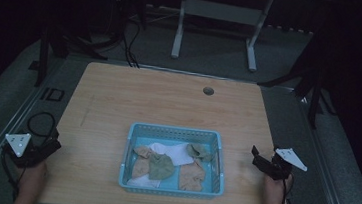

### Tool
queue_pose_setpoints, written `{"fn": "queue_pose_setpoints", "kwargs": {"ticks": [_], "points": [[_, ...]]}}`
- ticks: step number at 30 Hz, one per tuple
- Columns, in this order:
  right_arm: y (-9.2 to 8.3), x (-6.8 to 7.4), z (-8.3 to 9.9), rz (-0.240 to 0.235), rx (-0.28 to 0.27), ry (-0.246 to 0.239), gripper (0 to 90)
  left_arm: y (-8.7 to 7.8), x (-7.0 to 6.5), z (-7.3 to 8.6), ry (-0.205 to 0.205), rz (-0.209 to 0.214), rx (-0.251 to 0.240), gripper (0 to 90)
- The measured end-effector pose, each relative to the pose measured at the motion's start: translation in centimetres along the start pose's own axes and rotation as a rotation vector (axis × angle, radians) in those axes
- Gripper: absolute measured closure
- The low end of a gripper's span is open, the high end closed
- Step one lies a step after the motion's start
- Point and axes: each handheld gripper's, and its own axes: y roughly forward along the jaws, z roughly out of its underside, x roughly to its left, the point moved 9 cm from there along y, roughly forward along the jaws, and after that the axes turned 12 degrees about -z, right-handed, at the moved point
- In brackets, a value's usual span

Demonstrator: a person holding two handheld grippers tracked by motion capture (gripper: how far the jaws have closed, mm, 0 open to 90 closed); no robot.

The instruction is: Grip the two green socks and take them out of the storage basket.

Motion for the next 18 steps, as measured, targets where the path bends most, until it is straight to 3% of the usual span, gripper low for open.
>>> {"fn": "queue_pose_setpoints", "kwargs": {"ticks": [5, 10, 12, 13, 14, 16, 17, 18], "points": [[0.1, -0.5, 0.4, 0.03, 0.026, 0.026, 13.3, 0.0, 0.0, 0.0, 0.0, 0.0, 0.0, 0.8], [-0.1, -0.7, 0.1, 0.023, 0.055, 0.031, 13.3, 0.0, 0.0, 0.0, -0.002, 0.0, 0.0, 0.7], [-0.2, -1.3, 0.7, 0.031, 0.139, 0.048, 13.3, 0.0, 0.0, 0.0, -0.004, 0.002, 0.003, 0.7], [-0.2, -1.3, 0.7, 0.031, 0.139, 0.048, 13.3, 0.0, 0.0, 0.0, -0.005, 0.002, 0.003, 0.7], [-0.3, -1.6, 1.2, 0.017, 0.2, 0.073, 13.4, 0.0, 0.0, 0.0, -0.005, 0.003, 0.004, 0.7], [-0.4, -1.8, 1.7, -0.007, 0.271, 0.081, 13.4, 0.0, 0.0, 0.0, -0.005, 0.003, 0.004, 0.7], [-0.4, -1.8, 1.7, -0.007, 0.271, 0.081, 13.4, 0.0, 0.0, 0.0, -0.005, 0.003, 0.004, 0.7], [-0.5, -1.8, 2.3, -0.037, 0.346, 0.066, 13.4, 0.0, 0.0, 0.0, -0.006, 0.003, 0.006, 0.7]]}}
